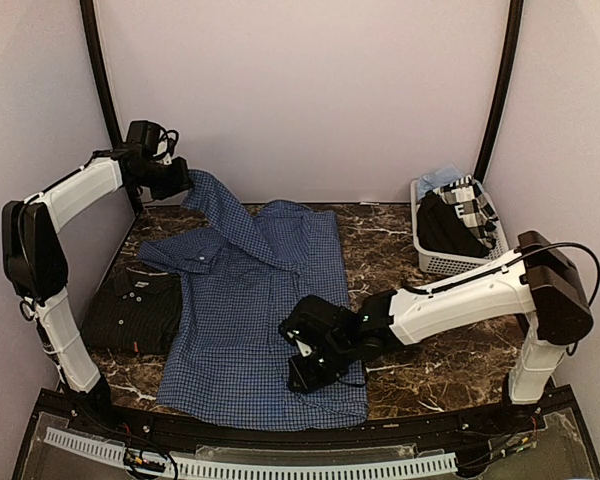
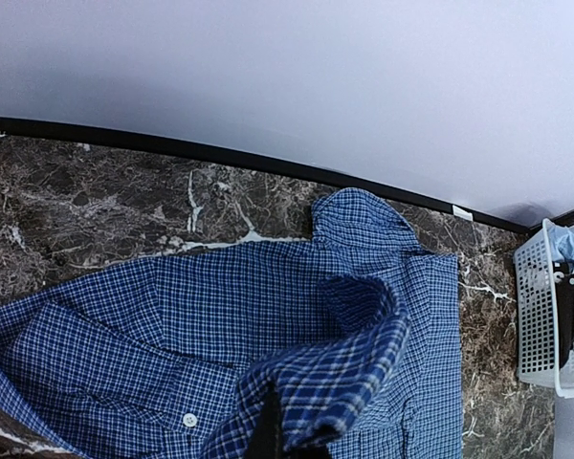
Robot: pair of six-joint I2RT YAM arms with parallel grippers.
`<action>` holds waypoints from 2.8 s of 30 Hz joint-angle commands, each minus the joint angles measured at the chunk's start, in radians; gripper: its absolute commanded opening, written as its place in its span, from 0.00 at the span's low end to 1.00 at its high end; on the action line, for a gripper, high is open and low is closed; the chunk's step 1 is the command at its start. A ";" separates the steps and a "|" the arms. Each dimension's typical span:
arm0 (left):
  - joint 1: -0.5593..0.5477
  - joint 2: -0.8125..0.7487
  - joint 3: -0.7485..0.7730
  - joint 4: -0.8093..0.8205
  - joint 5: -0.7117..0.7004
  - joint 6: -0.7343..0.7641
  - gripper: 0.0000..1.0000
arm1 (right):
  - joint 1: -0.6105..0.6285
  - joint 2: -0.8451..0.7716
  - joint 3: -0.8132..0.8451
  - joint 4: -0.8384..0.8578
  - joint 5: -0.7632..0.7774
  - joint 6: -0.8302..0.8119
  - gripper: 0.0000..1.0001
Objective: Fold and stack the long sleeve shirts
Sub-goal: Fold the flattened shirt at the center of the board.
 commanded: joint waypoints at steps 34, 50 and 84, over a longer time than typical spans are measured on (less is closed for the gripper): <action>0.005 -0.039 -0.004 0.045 0.037 -0.012 0.00 | 0.195 0.092 0.194 -0.221 0.279 -0.097 0.00; 0.004 -0.141 -0.147 0.112 0.027 -0.025 0.00 | 0.172 0.094 0.118 -0.140 0.205 -0.077 0.00; 0.000 -0.499 -0.600 0.222 0.023 -0.086 0.00 | -0.363 -0.400 -0.018 0.150 0.356 -0.062 0.99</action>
